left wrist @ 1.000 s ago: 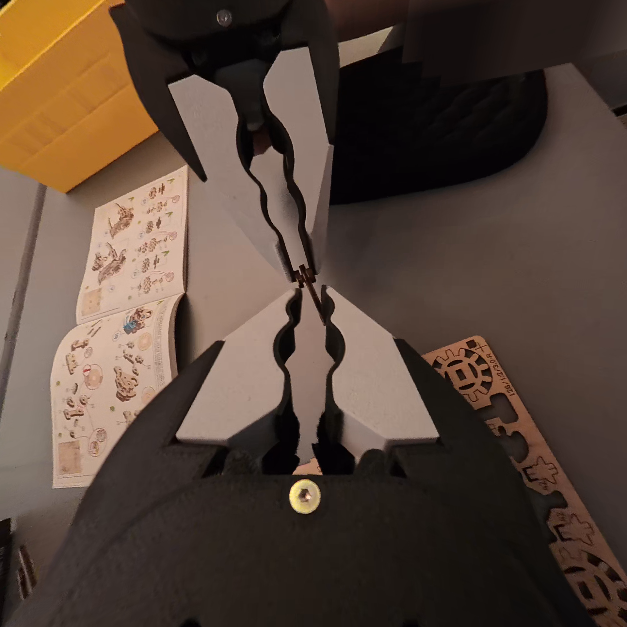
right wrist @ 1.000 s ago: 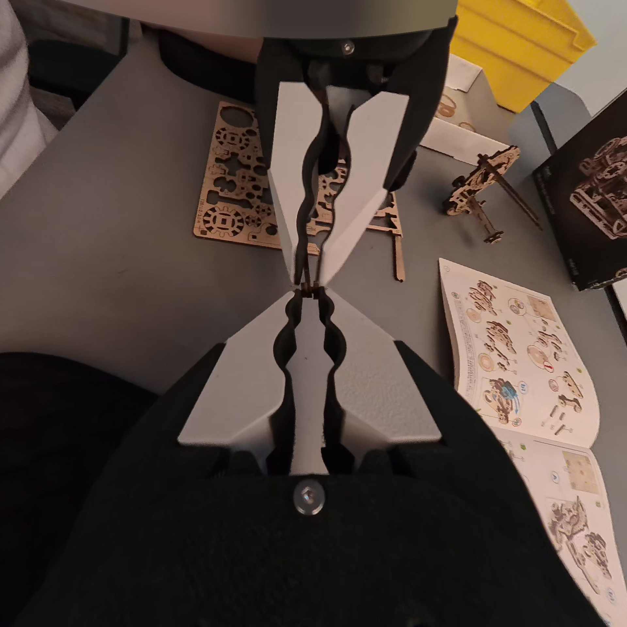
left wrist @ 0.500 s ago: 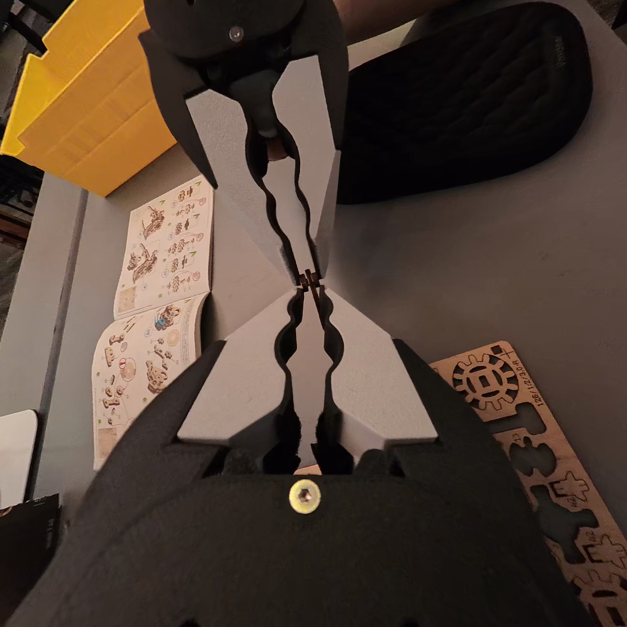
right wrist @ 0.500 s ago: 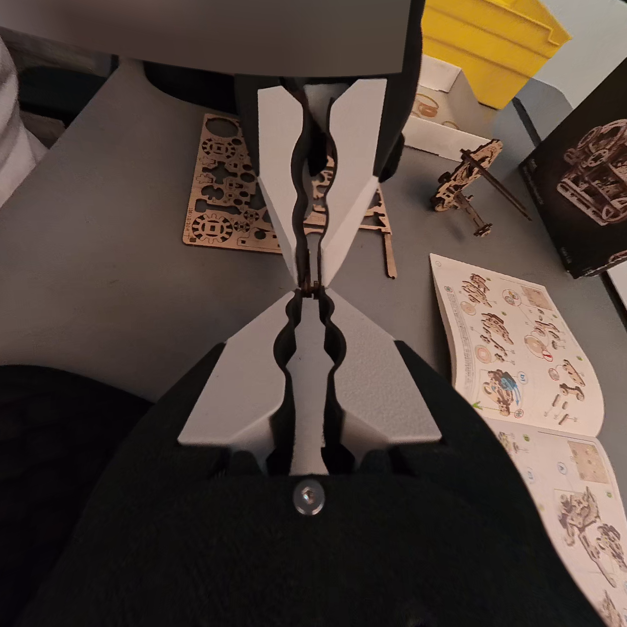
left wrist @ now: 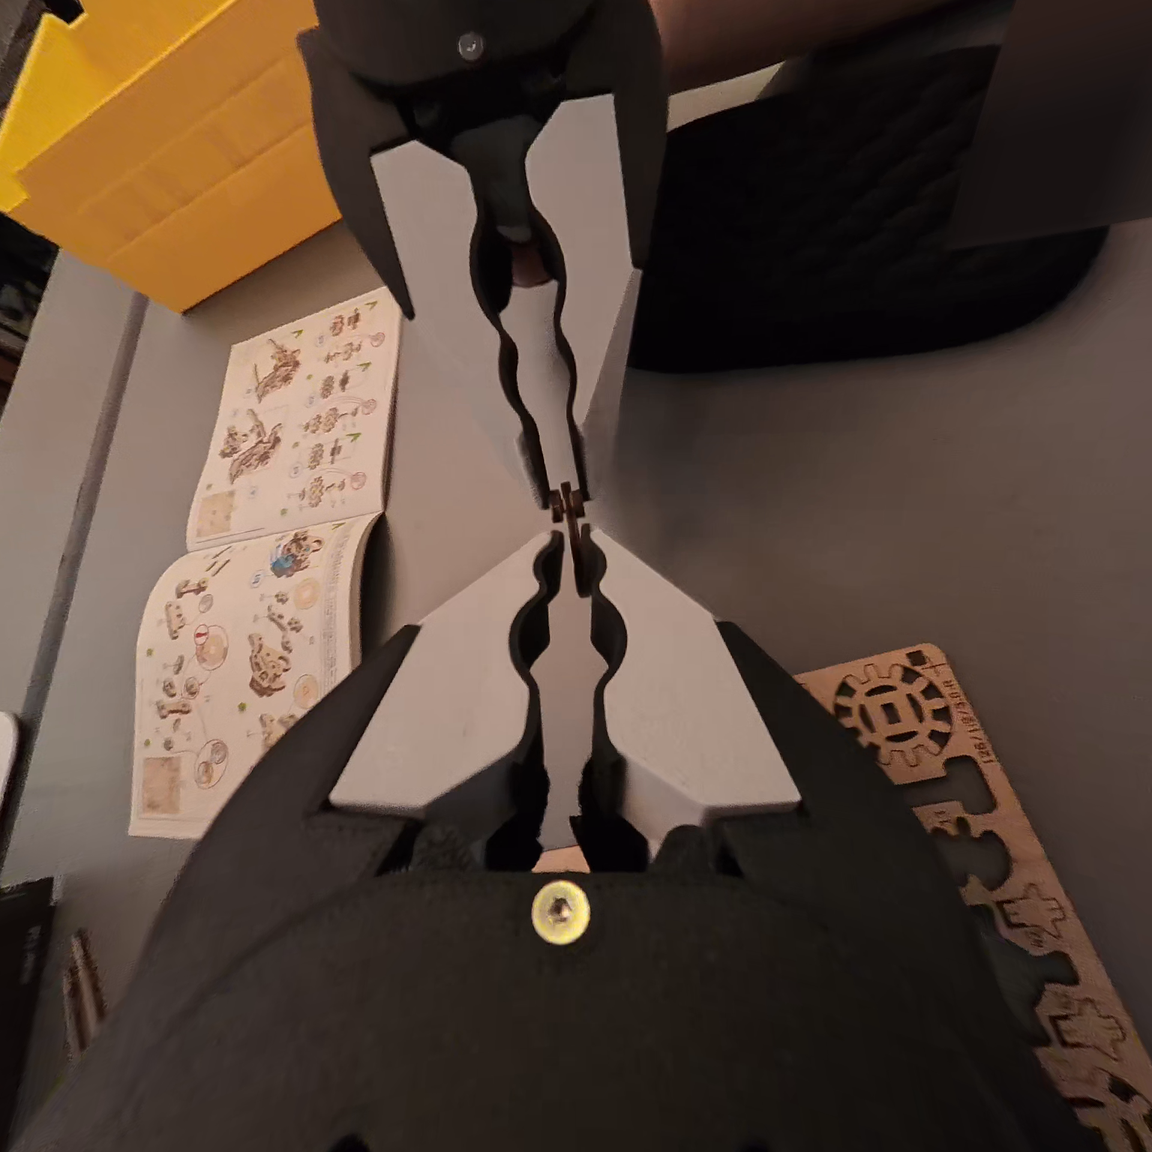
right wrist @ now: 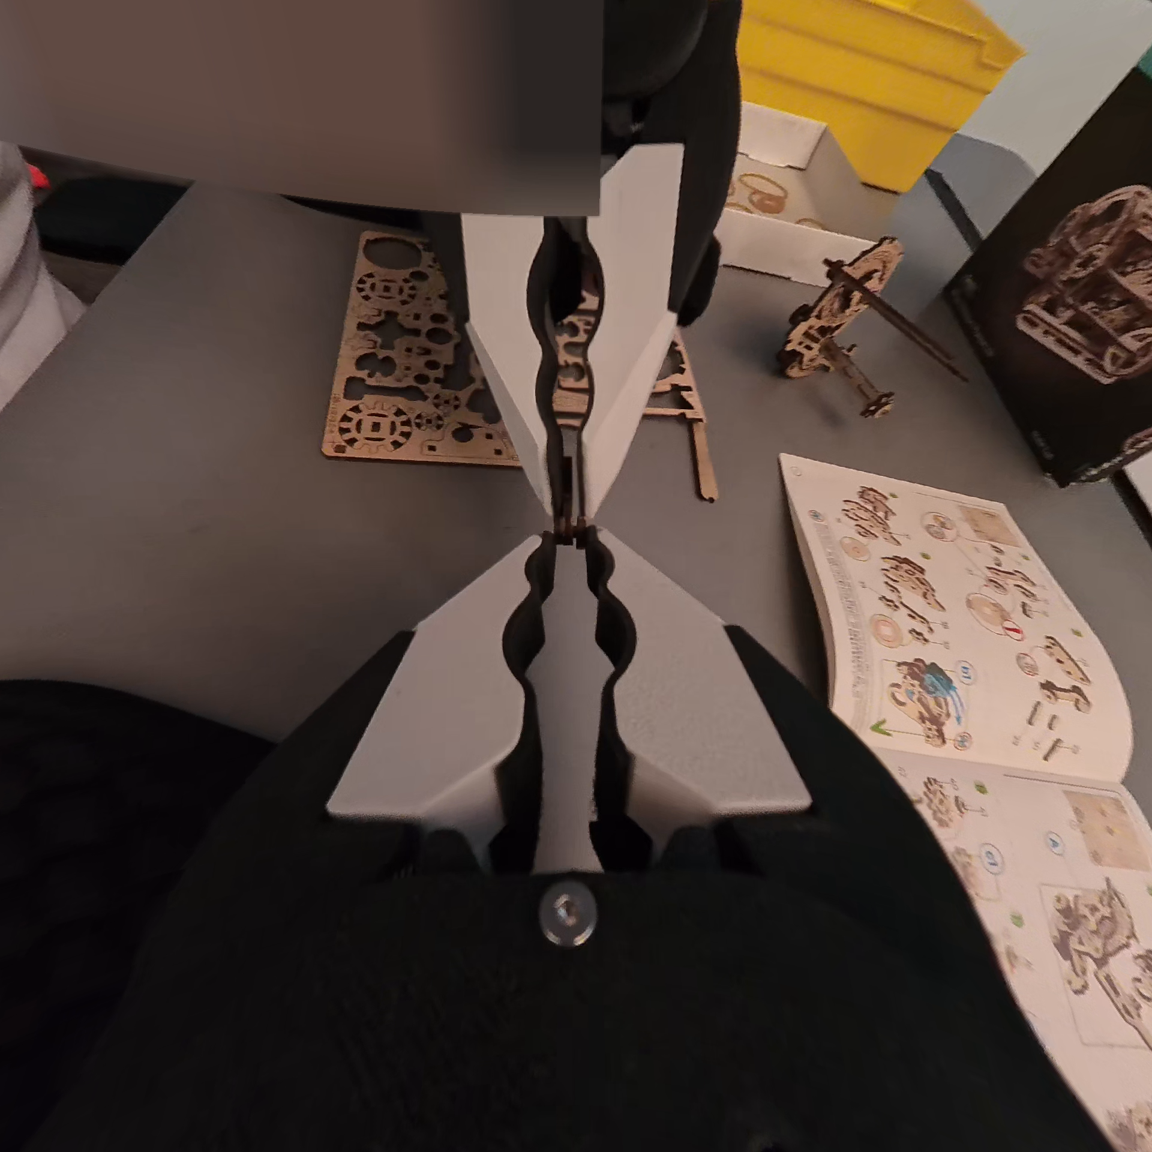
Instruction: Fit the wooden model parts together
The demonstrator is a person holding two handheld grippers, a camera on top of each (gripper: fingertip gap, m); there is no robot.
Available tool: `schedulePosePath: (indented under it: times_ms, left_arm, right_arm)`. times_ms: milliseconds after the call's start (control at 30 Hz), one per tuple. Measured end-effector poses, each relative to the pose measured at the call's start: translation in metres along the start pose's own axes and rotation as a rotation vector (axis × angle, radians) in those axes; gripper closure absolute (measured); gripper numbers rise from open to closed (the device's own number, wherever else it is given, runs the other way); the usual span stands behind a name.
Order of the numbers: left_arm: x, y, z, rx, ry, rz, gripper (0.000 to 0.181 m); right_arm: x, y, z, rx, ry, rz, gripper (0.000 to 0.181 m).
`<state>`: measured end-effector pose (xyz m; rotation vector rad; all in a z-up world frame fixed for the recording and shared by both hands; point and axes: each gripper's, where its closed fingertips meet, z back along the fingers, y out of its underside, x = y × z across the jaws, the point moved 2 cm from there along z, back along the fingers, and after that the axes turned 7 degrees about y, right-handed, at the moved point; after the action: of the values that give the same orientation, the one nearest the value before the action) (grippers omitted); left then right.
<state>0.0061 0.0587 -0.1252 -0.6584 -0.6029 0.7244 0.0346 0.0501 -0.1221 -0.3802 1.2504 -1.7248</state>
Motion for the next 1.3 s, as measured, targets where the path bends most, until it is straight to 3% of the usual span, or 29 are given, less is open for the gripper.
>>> schedulePosePath:
  times_ms: [267, 400, 733, 900, 1300]
  left_arm:
    - [0.003, 0.003, -0.002, 0.029, -0.051, -0.038, 0.162]
    - [-0.001, 0.0, -0.003, 0.017, -0.036, -0.065, 0.175]
    - [-0.002, -0.003, -0.004, 0.016, -0.054, -0.101, 0.177]
    - [-0.001, -0.002, -0.005, 0.023, -0.069, -0.118, 0.181]
    - [-0.008, -0.003, -0.006, -0.003, -0.006, -0.083, 0.181]
  right_arm:
    - [0.004, 0.002, -0.001, 0.017, -0.011, 0.034, 0.173]
    - [0.003, 0.001, -0.002, 0.009, 0.005, 0.041, 0.173]
    - [0.005, 0.001, 0.003, 0.006, -0.034, 0.019, 0.171]
    - [0.002, -0.003, 0.01, 0.009, -0.017, 0.035, 0.179]
    - [0.009, 0.0, 0.005, 0.063, -0.004, 0.13, 0.176]
